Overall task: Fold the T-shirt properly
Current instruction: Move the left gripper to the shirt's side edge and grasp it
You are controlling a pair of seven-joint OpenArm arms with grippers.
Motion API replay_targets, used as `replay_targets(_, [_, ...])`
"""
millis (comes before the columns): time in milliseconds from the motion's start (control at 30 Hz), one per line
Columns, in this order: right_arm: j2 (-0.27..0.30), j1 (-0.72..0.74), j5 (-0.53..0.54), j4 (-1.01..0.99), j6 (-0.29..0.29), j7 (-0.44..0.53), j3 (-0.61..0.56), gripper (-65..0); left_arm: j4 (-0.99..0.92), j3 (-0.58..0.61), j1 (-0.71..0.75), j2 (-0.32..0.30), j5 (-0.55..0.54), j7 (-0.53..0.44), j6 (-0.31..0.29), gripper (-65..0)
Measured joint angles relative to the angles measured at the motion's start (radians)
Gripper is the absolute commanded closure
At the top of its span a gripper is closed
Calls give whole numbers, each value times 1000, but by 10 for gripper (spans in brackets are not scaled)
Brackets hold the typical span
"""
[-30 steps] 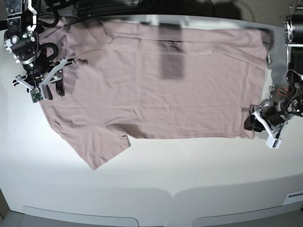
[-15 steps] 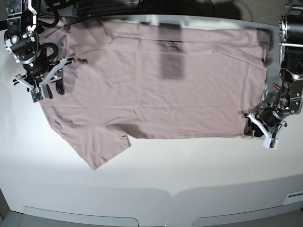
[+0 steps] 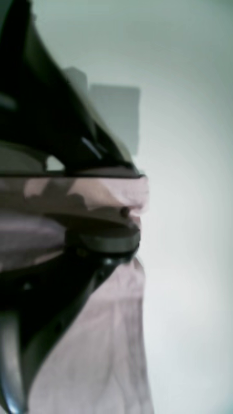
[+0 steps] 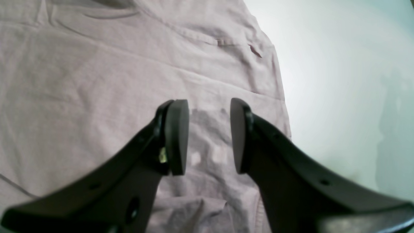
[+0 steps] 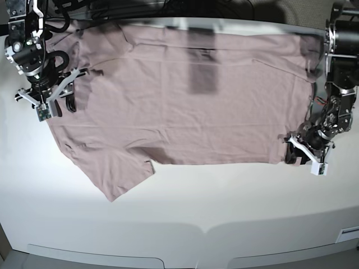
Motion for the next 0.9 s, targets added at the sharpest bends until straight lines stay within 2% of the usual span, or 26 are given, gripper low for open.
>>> replay_targets(133, [0,0,0,0,0,14,0,-223,1,0,-1,-4,-10,27,-4,-146])
replay_targets(233, [0,0,0,0,0,60,0,-223,1,0,-1,-10,-10,35,-7,0])
replay_targets(333, [0,1,0,0,0,114,0,-223,1,0,-1,-13,-15,36,-15,0])
replay_targets(400, [-1,17,0,0,1,116,0,-223,0,0,0,-14,-35,40,-15,0])
replay_targets(500, [-2,91,1,-14,16,42,0,-228,0,0,0,-14,-76,56,-16,0])
replay_targets(567, [0,165,3,-55,64,-6,0,-259,-2,0,1,-14,-90,58,-18,0])
replay_targets(633, [4,237,72,-117,94,-29,-3,-279,-1,0,2,-9,-93,58,-18,0])
replay_targets(733, [3,334,137,-243,99,-60,-14,-279,-1,0,2,-5,-94,58,-19,0])
replay_targets(900, [3,505,151,-504,134,-75,-89,-279,-1,0,2,0,-95,57,-21,0])
